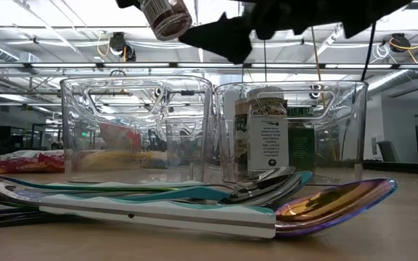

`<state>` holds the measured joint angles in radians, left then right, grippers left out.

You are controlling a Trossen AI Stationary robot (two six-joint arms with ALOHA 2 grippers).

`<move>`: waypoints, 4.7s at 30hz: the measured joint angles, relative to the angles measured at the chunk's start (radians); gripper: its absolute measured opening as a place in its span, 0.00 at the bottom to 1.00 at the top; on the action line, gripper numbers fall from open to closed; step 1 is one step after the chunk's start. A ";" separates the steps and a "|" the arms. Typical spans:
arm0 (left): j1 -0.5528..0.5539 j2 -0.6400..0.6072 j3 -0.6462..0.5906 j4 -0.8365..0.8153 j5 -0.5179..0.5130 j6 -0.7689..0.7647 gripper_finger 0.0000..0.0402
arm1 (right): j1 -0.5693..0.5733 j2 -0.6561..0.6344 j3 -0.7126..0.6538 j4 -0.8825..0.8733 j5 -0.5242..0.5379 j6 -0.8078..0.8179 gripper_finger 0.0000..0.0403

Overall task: Pick & Place Food Item
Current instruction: Put the brown seasoning bottle into the bottom right transparent bin

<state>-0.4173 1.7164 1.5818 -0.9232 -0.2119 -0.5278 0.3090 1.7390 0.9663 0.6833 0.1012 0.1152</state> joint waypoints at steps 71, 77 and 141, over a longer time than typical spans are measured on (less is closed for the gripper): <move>0.241 -0.523 -0.963 1.594 -0.050 0.563 0.81 | 0.145 -0.855 -0.535 -0.107 0.395 -0.179 0.44; 0.290 -0.604 -1.079 1.746 -0.184 0.471 0.79 | 0.103 -0.844 -0.552 -0.087 0.231 -0.199 0.44; 0.227 0.223 -0.402 1.802 0.003 0.604 0.59 | -0.005 -0.499 -0.563 0.384 0.133 -0.232 0.44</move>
<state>-0.1902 1.9392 1.1795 0.8793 -0.2092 0.0765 0.3036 1.2398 0.4034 1.0674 0.2347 -0.1170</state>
